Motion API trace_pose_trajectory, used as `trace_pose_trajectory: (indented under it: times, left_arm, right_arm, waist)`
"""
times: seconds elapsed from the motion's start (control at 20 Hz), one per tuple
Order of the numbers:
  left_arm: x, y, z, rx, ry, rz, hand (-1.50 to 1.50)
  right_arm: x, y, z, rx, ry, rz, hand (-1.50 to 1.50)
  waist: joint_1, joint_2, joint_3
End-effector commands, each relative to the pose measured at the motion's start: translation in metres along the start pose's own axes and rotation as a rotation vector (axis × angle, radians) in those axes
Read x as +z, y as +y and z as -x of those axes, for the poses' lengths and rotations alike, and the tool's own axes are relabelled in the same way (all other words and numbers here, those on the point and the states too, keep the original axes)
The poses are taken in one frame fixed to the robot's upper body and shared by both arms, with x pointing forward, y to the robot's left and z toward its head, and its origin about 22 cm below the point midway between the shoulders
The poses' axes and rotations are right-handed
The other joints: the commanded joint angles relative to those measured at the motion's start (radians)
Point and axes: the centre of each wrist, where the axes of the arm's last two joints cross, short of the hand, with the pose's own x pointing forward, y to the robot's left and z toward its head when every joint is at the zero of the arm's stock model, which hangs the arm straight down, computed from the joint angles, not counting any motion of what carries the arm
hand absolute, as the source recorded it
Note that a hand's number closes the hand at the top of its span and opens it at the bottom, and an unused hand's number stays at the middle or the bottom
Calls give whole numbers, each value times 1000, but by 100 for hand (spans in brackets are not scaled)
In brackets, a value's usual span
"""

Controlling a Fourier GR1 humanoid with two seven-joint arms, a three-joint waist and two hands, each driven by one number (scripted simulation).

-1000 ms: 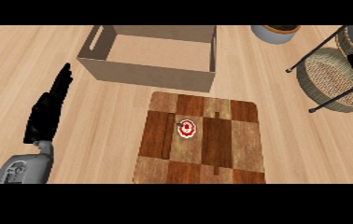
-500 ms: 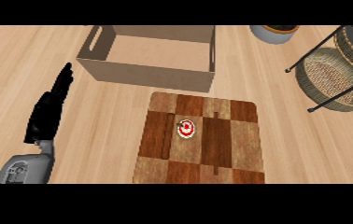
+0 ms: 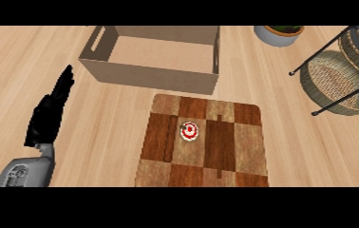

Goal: Pick the tomato from the cutting board and place it in the tiered basket

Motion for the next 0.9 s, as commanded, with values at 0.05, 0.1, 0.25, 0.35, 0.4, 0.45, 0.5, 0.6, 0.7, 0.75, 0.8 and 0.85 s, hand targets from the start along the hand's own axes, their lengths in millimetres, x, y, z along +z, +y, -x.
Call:
trace_pose_trajectory:
  times: [0.05,0.1,0.25,0.35,0.4,0.45,0.5,0.6,0.7,0.75,0.8,0.85]
  left_arm:
    - [-1,15,3,-6,-3,-9,0]
    - [-5,-1,4,11,-7,7,0]
    - [-3,4,0,-4,3,-10,0]
    - [-14,-15,-9,-3,-9,-7,0]
    - [-4,6,-1,8,4,6,0]
    - [-4,5,7,-3,-2,-14,0]
    - [2,-9,3,-17,-9,0,0]
    - [-7,7,18,-10,0,-14,0]
    - [-6,9,-9,-8,-5,8,0]
    - [2,12,-2,13,3,-2,0]
    - [-8,7,-9,-18,-6,-26,0]
    - [6,-3,6,-6,-10,-8,0]
  right_arm:
    - [11,32,27,-174,151,-161,-150]
    - [4,37,24,-159,140,-163,-150]
    - [7,20,38,-213,114,-148,-150]
    - [10,60,30,-280,111,-108,-150]
    - [7,31,38,-318,100,-86,-150]
    - [16,53,42,-359,116,-53,-150]
    - [11,45,44,-377,115,-13,-150]
    - [16,25,53,-406,94,33,-150]
    - [-3,-15,42,-444,100,88,-150]
    - [11,-11,59,-479,101,116,-150]
    - [-4,-21,42,-461,120,134,-150]
    - [4,-26,54,-461,131,158,-150]
  waist:
    - [-1,11,14]
    - [7,16,14]
    - [-2,10,14]
    - [-12,9,14]
    - [-4,8,14]
    - [-9,8,14]
    - [1,10,15]
    - [-14,8,14]
    - [1,7,14]
    - [3,9,15]
    - [-4,8,14]
    - [0,9,14]
